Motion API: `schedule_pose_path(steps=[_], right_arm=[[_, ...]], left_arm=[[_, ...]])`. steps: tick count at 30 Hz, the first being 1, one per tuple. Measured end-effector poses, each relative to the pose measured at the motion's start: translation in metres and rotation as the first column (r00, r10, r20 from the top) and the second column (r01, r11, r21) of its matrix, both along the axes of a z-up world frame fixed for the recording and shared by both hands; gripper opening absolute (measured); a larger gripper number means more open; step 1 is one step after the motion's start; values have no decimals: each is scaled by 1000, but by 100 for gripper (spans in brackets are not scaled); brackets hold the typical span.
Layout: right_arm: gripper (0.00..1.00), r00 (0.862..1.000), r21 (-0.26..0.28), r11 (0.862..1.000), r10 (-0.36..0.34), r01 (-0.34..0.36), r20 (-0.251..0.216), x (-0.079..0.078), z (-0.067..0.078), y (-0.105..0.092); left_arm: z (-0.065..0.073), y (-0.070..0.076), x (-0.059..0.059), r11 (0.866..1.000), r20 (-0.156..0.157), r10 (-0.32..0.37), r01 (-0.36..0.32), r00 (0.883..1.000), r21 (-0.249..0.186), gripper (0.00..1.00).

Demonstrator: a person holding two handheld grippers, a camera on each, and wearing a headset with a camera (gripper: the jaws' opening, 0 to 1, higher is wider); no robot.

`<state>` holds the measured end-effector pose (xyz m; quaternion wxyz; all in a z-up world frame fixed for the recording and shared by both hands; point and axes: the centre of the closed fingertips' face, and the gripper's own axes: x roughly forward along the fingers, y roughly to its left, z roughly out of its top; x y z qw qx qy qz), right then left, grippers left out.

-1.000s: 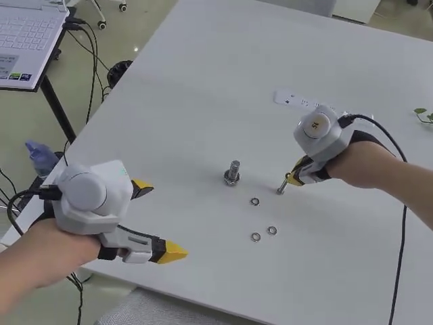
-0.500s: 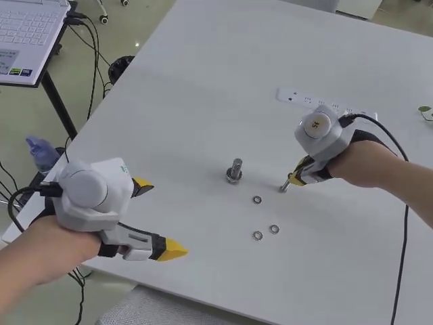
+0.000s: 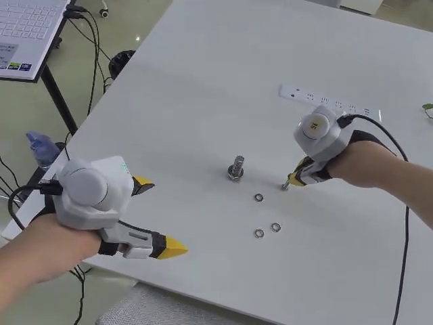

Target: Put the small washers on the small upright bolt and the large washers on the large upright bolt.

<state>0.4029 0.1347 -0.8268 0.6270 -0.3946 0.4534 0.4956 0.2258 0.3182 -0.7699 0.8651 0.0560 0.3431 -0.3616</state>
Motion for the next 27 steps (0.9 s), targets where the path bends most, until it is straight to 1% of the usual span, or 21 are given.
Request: schedule_pose_path(steps=[5, 13, 16, 18, 22, 25, 27], right_arm=[[12, 1000, -3, 1000, 2, -2, -8, 0, -5, 1], [12, 1000, -20, 1000, 4, -4, -22, 0, -18, 1], [12, 1000, -18, 1000, 8, -8, -19, 0, -21, 1], [12, 1000, -17, 1000, -2, 2, -26, 0, -24, 1], [12, 1000, -21, 1000, 2, -3, -27, -1, -29, 3], [12, 1000, -22, 1000, 7, -7, -27, -1, -31, 4], [12, 1000, -25, 1000, 10, -11, -27, -2, -32, 4]], left_arm=[[-2, 2, 2, 1000, -4, -2, 2, 1000, 0, 83], [-3, 3, 5, 1000, -10, -2, 2, 1000, -8, 83], [-3, 2, 7, 1000, -9, -6, 5, 1000, -10, 84], [-4, 2, 8, 1000, -11, -11, 10, 1000, -11, 84], [-3, -1, 8, 1000, -4, -26, 26, 1000, -8, 85], [-4, -2, 9, 999, 6, -41, 41, 999, 3, 87], [-4, -3, 9, 999, 6, -46, 46, 999, 4, 87]])
